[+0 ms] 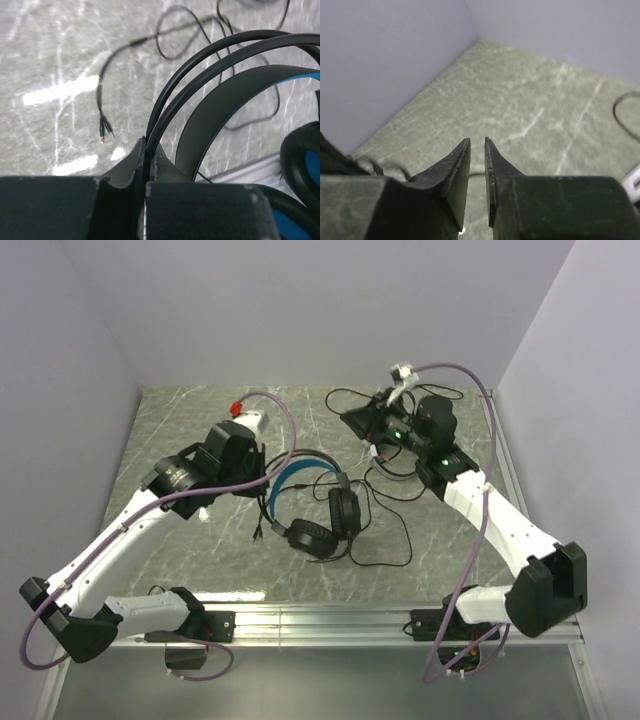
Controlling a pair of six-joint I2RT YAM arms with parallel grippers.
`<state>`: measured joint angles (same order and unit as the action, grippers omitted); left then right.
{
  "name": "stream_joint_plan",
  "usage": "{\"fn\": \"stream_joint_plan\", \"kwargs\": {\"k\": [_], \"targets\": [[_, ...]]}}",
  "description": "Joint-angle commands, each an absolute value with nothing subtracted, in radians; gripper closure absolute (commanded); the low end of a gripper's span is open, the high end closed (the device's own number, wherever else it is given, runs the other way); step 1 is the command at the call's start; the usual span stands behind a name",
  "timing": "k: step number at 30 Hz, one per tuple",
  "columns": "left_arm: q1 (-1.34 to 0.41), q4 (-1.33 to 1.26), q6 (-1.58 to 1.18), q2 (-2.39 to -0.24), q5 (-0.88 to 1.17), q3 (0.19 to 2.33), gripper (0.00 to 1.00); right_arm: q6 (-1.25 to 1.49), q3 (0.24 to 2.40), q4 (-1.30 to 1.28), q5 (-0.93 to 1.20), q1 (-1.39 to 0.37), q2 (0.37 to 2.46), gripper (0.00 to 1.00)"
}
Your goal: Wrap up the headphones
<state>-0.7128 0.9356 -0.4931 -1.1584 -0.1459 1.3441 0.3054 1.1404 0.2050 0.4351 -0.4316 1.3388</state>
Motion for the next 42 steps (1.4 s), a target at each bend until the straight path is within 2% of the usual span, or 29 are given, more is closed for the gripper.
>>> {"fn": "stream_joint_plan", "kwargs": {"k": [1, 3, 6, 7, 8, 13, 21, 26, 37, 42], "targets": [[-0.648, 0.881, -0.569, -1.12, -0.141, 1.44, 1.0, 0.4, 1.013, 0.256, 0.4, -0.391, 1.22, 0.69], [-0.551, 0.859, -0.578, -1.103, -0.1, 1.439, 1.0, 0.432, 0.881, 0.288, 0.416, -0.384, 1.184, 0.63], [-0.442, 0.815, -0.595, -1.075, -0.009, 1.434, 1.0, 0.472, 0.712, 0.397, 0.462, -0.382, 1.123, 0.42], [-0.424, 0.807, -0.607, -1.075, 0.012, 1.439, 1.0, 0.497, 0.668, 0.481, 0.504, -0.382, 1.1, 0.17], [-0.401, 0.801, -0.61, -1.08, 0.05, 1.456, 1.0, 0.509, 0.593, 0.523, 0.521, -0.382, 1.089, 0.0], [-0.368, 0.818, -0.67, -1.144, 0.094, 1.557, 1.0, 0.537, 0.431, 0.74, 0.549, -0.422, 1.019, 0.0], [-0.342, 0.81, -0.764, -1.173, 0.1, 1.634, 1.0, 0.479, 0.325, 0.847, 0.53, -0.557, 0.936, 0.02], [-0.341, 0.758, -0.834, -1.181, 0.215, 1.631, 1.0, 0.39, 0.344, 0.887, 0.503, -0.669, 0.974, 0.03], [-0.341, 0.796, -0.882, -1.197, 0.291, 1.706, 1.0, 0.282, 0.46, 0.914, 0.374, -0.753, 1.161, 0.03], [-0.341, 0.785, -0.9, -1.193, 0.305, 1.698, 1.0, 0.311, 0.541, 0.948, 0.384, -0.767, 1.271, 0.04]]}}
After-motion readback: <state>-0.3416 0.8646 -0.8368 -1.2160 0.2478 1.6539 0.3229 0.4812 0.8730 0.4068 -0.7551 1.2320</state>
